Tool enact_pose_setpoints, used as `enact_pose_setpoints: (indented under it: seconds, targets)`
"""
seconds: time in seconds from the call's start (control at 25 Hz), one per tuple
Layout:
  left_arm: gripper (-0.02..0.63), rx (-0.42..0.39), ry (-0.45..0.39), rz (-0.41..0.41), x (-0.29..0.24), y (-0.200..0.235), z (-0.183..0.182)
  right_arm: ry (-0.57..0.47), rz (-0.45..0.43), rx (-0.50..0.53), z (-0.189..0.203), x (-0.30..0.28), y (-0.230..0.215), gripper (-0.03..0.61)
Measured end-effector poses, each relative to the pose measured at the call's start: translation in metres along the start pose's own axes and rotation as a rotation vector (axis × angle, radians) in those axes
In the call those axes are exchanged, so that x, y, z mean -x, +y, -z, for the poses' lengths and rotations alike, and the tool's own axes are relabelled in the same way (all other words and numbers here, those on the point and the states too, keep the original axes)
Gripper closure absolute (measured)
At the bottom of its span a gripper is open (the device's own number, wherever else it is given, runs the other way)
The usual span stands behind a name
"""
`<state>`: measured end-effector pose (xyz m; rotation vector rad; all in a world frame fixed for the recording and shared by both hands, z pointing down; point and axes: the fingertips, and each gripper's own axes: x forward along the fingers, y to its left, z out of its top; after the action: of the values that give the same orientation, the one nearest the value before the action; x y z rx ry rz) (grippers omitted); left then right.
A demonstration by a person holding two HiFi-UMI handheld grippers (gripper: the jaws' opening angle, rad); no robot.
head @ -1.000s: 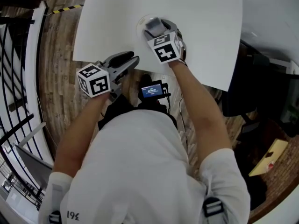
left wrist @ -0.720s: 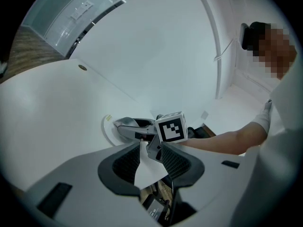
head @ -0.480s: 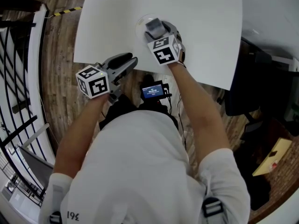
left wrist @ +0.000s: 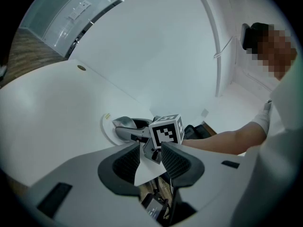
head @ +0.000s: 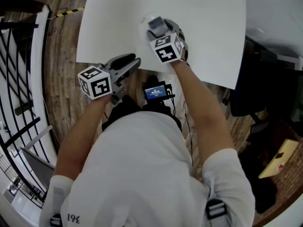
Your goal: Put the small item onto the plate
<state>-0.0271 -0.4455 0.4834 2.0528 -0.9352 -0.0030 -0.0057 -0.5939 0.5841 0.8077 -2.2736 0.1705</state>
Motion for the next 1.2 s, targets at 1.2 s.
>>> enact_pose_setpoints:
  seconds: [1.2]
  targets:
    - [0.471,-0.003,-0.038,0.014,0.015,-0.017,0.011,0.006,-0.011,-0.038,-0.009,0.023,-0.004,0.251]
